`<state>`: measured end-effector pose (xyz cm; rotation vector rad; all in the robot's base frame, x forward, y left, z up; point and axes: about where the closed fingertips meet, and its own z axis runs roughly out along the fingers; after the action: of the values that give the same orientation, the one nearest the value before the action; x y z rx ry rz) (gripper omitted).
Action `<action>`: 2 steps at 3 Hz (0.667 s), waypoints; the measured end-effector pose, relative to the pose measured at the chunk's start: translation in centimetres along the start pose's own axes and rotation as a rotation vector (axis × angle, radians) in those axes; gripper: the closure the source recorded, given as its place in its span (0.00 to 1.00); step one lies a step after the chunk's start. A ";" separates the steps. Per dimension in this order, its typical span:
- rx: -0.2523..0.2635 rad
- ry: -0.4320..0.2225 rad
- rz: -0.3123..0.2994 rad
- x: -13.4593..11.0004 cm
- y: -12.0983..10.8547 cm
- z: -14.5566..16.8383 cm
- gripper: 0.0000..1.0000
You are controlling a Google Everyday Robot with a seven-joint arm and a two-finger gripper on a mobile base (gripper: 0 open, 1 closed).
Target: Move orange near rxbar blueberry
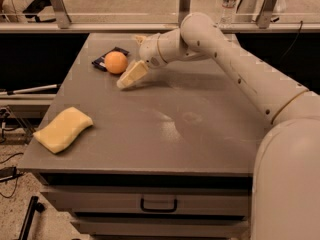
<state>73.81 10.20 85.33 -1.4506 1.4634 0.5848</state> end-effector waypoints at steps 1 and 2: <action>0.014 0.029 -0.013 -0.2 0.1 -0.5 0.00; 0.035 0.058 -0.001 -0.1 -0.2 -2.4 0.00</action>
Offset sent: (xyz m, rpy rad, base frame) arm -0.0076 -0.0517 0.0255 -0.0742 -0.0043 -0.1015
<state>73.26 8.15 86.45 -1.4513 1.5109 0.5174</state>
